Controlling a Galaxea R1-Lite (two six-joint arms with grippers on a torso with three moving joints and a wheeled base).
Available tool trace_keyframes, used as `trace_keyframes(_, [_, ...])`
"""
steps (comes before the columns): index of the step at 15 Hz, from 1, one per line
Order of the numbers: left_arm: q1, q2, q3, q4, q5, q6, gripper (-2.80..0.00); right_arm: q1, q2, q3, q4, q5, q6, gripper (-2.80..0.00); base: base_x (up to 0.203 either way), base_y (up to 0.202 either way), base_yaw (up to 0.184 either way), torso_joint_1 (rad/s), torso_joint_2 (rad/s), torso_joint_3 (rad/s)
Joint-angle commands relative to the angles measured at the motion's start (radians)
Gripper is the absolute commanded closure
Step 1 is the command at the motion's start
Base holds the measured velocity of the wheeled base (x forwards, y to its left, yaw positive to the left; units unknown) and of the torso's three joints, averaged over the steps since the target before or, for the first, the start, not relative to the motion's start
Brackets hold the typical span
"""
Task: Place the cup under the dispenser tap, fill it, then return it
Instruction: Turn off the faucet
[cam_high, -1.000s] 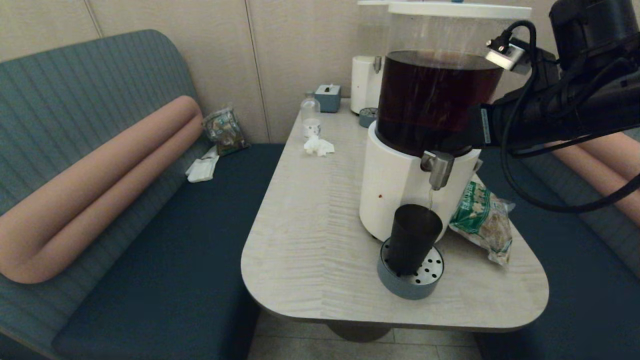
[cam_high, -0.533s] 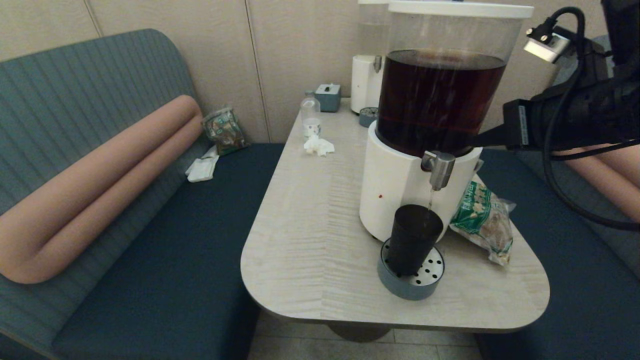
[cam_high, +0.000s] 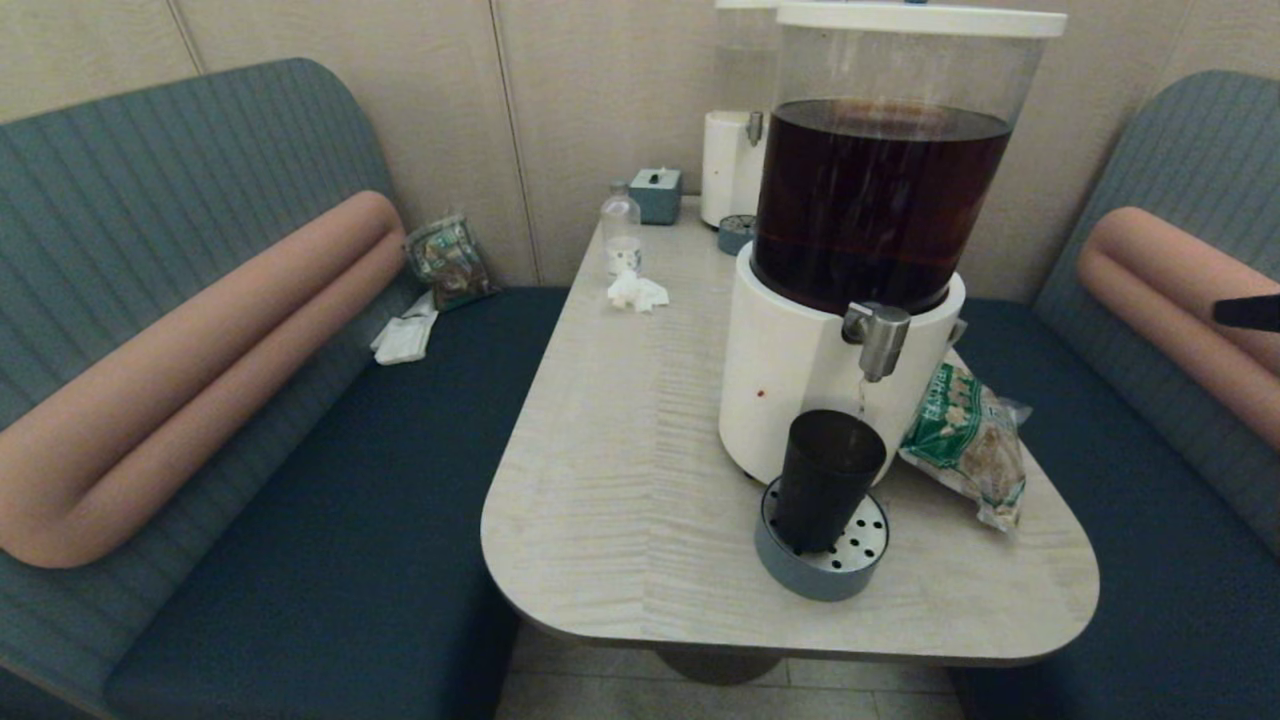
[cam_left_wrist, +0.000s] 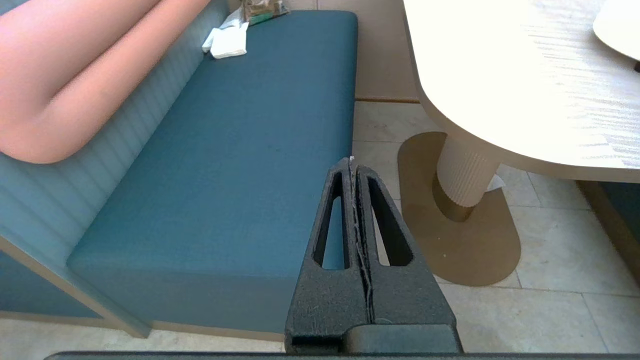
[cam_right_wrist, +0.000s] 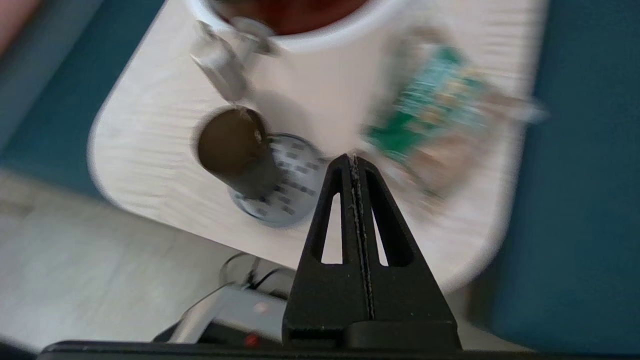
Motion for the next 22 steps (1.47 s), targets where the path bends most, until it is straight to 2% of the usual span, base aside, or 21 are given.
trace_keyframes(1, [0.001, 0.002, 0.0, -0.002, 0.002, 0.0, 0.0, -0.085, -0.257, 0.135, -0.021, -0.002, -0.031, 0.0, 0.0, 0.0, 0.0, 0.0, 0.0, 0.0])
trace_keyframes(6, [0.001, 0.002, 0.0, 0.0, 0.0, 0.0, 0.0, -0.193, -0.646, 0.356, -0.142, 0.003, -0.124, 0.0, 0.0, 0.0, 0.0, 0.0, 0.0, 0.0])
trace_keyframes(11, [0.0, 0.002, 0.0, -0.002, 0.0, 0.0, 0.0, -0.234, -0.877, 0.447, -0.123, 0.028, -0.169, 0.0, 0.0, 0.0, 0.0, 0.0, 0.0, 0.0])
trace_keyframes(14, [0.001, 0.002, 0.0, 0.0, 0.0, -0.001, 0.0, -0.233, -0.875, 0.443, -0.129, 0.034, -0.18, 0.0, 0.0, 0.0, 0.0, 0.0, 0.0, 0.0])
trace_keyframes(18, [0.001, 0.002, 0.0, 0.0, 0.0, -0.001, 0.0, -0.244, -0.776, 0.381, -0.14, 0.081, -0.19, 0.0, 0.0, 0.0, 0.0, 0.0, 0.0, 0.0])
trace_keyframes(20, [0.001, 0.002, 0.0, -0.002, 0.0, 0.0, 0.0, -0.246, -0.59, 0.287, -0.136, 0.119, -0.168, 0.0, 0.0, 0.0, 0.0, 0.0, 0.0, 0.0])
trace_keyframes(22, [0.001, 0.002, 0.0, 0.0, 0.0, -0.001, 0.0, -0.228, -0.318, 0.151, -0.111, 0.15, -0.141, 0.0, 0.0, 0.0, 0.0, 0.0, 0.0, 0.0])
